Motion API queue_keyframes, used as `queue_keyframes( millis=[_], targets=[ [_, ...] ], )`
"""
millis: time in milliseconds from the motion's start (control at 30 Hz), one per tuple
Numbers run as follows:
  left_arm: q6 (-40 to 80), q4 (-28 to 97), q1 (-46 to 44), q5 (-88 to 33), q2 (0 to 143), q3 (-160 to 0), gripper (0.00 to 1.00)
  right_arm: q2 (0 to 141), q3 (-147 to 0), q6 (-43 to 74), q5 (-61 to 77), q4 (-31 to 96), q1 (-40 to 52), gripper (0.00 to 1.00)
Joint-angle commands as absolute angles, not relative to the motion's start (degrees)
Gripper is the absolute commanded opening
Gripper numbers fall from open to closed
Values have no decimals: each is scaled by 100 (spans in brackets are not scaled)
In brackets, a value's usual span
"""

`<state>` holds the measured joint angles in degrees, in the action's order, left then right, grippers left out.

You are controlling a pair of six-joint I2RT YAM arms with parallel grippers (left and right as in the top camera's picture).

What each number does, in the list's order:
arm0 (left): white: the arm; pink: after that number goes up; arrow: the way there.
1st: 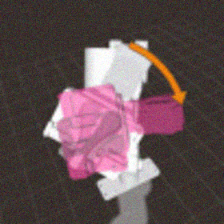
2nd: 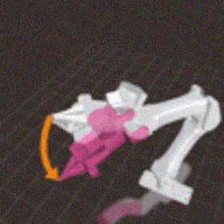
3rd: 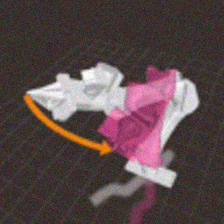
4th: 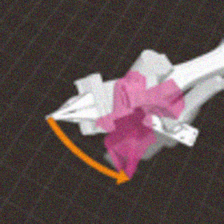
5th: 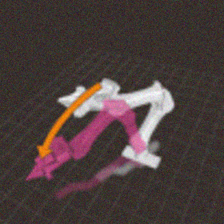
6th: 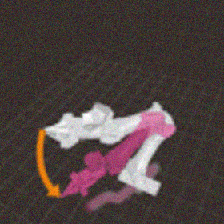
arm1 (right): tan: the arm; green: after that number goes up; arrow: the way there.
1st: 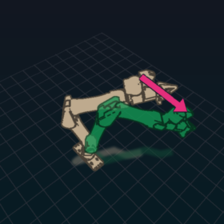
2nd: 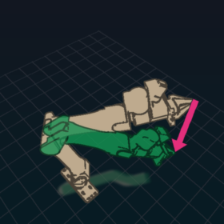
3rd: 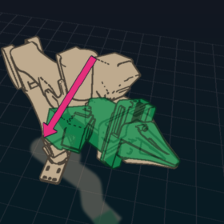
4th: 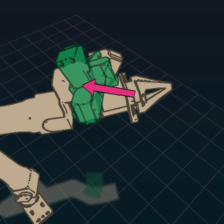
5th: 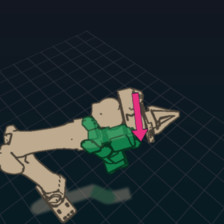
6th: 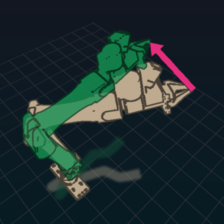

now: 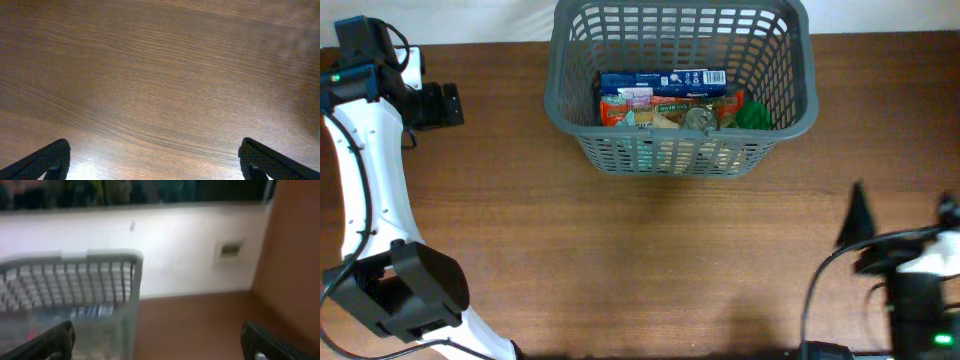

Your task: Pack container

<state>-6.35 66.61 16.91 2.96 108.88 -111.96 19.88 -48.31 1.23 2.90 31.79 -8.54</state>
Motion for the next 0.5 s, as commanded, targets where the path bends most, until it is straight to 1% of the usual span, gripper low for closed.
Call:
queue_keyframes(
  millis=[0,200,467],
  targets=[
    [-582,6665,1704,233,10899,-11177,99,1234,-3669,93,296,3028,-635,99],
    [-582,6665,1706,235,10899,-11177,99,456,-2060,93,294,2392,-635,99],
    [-582,6665,1704,235,10899,-11177,99,16,-1022,91,294,2329,-633,99]
  ],
)
